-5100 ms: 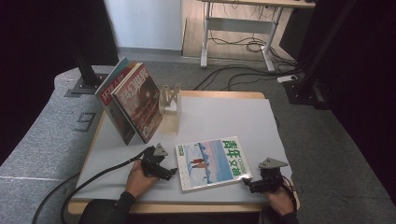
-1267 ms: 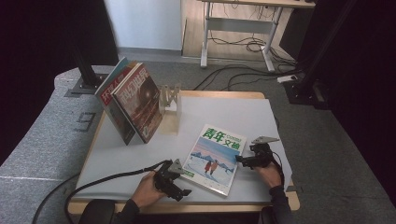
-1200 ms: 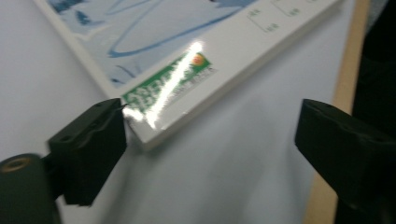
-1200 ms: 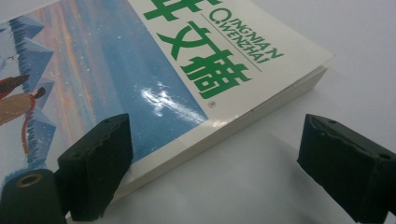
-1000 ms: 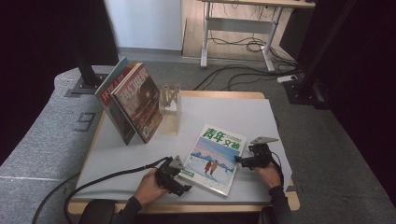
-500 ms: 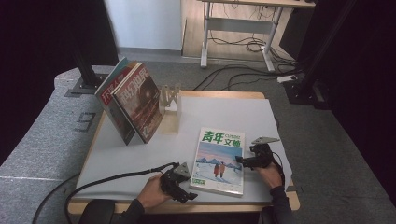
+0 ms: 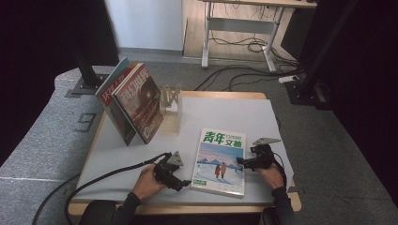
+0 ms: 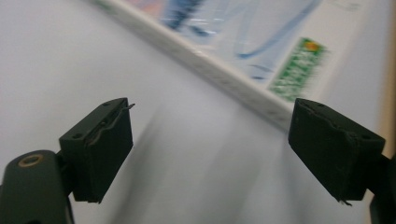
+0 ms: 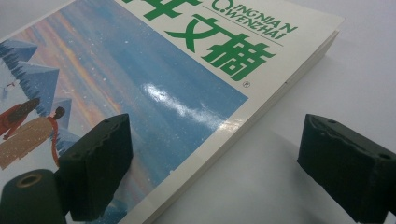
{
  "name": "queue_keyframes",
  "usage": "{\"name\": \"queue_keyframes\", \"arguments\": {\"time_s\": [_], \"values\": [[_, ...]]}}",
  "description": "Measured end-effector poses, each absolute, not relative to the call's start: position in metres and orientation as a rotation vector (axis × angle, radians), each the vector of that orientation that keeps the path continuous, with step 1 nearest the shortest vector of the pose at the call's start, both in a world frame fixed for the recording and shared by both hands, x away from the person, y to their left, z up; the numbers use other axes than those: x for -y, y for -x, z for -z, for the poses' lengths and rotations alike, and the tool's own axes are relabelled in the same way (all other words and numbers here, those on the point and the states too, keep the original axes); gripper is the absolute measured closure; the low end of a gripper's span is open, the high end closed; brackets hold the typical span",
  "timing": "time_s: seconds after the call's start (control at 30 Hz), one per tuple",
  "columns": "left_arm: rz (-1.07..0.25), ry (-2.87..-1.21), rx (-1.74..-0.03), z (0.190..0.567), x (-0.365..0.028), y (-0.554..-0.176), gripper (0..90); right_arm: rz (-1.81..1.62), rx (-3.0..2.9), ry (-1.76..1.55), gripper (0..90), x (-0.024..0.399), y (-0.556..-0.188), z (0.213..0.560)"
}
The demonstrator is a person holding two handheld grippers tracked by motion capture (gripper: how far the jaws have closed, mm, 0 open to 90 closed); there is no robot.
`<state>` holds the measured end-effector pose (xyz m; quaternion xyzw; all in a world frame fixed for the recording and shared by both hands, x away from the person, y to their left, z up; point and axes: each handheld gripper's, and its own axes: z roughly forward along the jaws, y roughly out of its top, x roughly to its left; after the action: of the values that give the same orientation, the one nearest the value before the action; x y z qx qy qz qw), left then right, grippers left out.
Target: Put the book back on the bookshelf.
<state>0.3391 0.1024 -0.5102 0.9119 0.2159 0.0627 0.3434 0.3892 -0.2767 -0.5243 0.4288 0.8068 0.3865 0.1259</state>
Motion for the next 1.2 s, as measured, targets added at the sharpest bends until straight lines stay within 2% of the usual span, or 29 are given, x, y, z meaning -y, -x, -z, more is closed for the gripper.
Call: {"name": "queue_keyframes", "arguments": {"time_s": [0.17,0.3,0.4,0.57,1.2], "values": [[-0.263,-2.342,-0.634,0.515,-0.110,-0.353,6.2,-1.123,-2.349,-1.245,8.1,0.276,-0.390,0.524],[-0.309,-2.338,-0.688,0.522,-0.110,-0.363,0.0,-1.103,-2.355,-1.253,0.2,0.276,-0.391,0.526],[-0.320,-2.342,-0.702,0.528,-0.109,-0.367,0.0,-1.093,-2.358,-1.259,0.0,0.277,-0.392,0.526],[-0.267,-2.336,-0.728,0.530,-0.111,-0.370,0.0,-1.066,-2.365,-1.256,0.0,0.278,-0.395,0.524],[-0.271,-2.337,-0.722,0.530,-0.111,-0.370,0.0,-1.045,-2.466,-1.329,0.0,0.265,-0.420,0.523]]}}
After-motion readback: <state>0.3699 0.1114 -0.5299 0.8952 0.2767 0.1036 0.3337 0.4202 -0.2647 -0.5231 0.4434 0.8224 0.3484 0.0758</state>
